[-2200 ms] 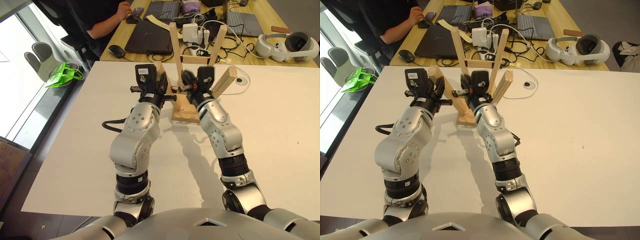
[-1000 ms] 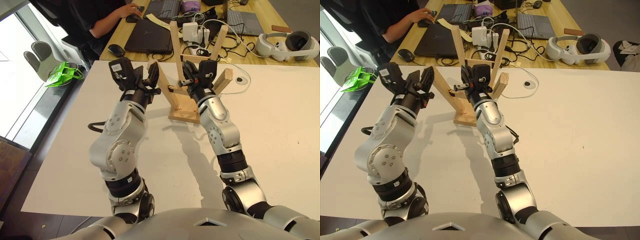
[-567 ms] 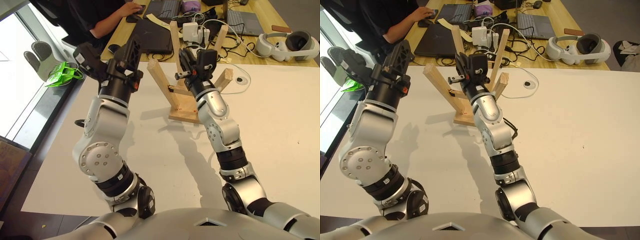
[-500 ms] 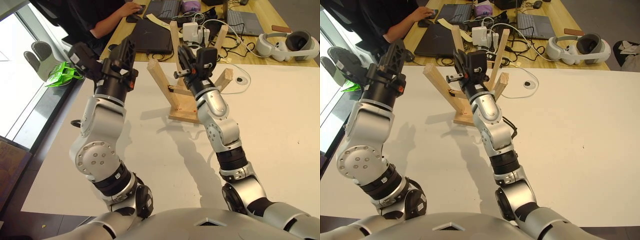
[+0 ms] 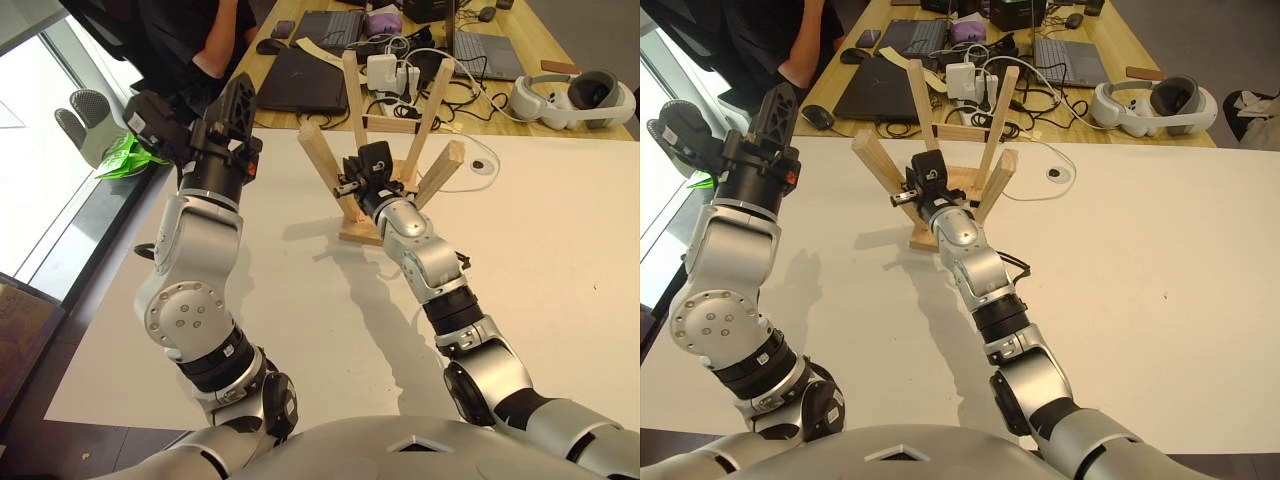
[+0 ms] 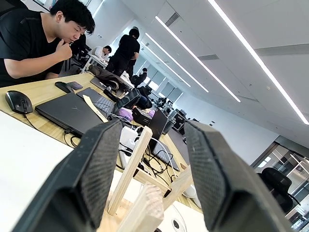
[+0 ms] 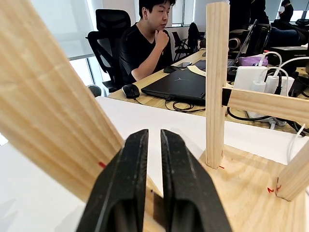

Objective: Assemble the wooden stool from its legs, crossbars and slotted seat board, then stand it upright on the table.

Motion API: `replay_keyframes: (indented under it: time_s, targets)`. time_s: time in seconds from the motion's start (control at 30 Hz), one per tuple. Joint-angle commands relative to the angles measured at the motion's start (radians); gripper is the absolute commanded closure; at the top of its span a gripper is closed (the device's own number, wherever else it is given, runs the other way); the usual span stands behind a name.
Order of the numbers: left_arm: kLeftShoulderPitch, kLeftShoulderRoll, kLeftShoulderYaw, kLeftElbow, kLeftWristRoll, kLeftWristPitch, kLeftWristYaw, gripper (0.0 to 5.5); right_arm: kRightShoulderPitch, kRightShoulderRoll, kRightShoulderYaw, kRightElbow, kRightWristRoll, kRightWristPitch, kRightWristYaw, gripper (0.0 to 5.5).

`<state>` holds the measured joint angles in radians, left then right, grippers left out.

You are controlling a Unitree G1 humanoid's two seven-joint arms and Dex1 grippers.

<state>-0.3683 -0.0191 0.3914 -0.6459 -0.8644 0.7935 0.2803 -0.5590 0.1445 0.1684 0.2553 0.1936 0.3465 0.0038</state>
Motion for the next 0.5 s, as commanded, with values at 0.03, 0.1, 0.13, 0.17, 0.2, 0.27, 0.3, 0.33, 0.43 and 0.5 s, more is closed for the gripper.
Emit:
replay_keyframes:
  time_s: [0.03, 0.1, 0.13, 0.17, 0.2, 0.27, 0.3, 0.33, 0.43, 0.5]
  targets:
    - [0.006, 0.027, -0.002, 0.015, -0.011, -0.013, 0.017, 3.15, -0.177, 0.12, -0.096, -0.236, 0.093, -0.085, -0.057, 5.03]
    - [0.006, 0.032, -0.004, 0.019, -0.015, -0.018, 0.021, 3.15, -0.272, 0.118, -0.101, -0.319, 0.101, -0.097, -0.084, 5.03]
    - [0.004, 0.033, -0.006, 0.021, -0.015, -0.019, 0.022, 3.15, -0.307, 0.113, -0.101, -0.35, 0.105, -0.095, -0.095, 5.03]
    - [0.003, 0.034, -0.007, 0.023, -0.017, -0.019, 0.024, 3.15, -0.324, 0.107, -0.091, -0.369, 0.102, -0.093, -0.101, 5.03]
    - [0.003, 0.035, -0.009, 0.024, -0.017, -0.02, 0.025, 3.15, -0.316, 0.099, -0.072, -0.372, 0.094, -0.093, -0.1, 5.03]
    - [0.004, 0.037, -0.012, 0.025, -0.019, -0.023, 0.029, 3.15, -0.238, 0.083, -0.006, -0.342, 0.052, -0.098, -0.101, 5.03]
    - [0.004, 0.038, -0.015, 0.028, -0.019, -0.025, 0.03, 3.15, -0.185, 0.071, 0.025, -0.314, 0.027, -0.101, -0.109, 5.03]
    - [0.004, 0.04, -0.018, 0.03, -0.021, -0.026, 0.031, 3.15, -0.118, 0.055, 0.053, -0.27, -0.005, -0.086, -0.129, 5.03]
    - [0.015, 0.042, -0.022, 0.024, -0.024, -0.031, 0.038, 3.15, 0.06, 0.034, 0.062, -0.063, -0.026, 0.107, -0.189, 5.03]
    - [0.021, 0.041, -0.032, 0.023, -0.026, -0.035, 0.043, 3.15, 0.123, 0.04, 0.045, 0.02, 0.005, 0.221, -0.158, 5.03]
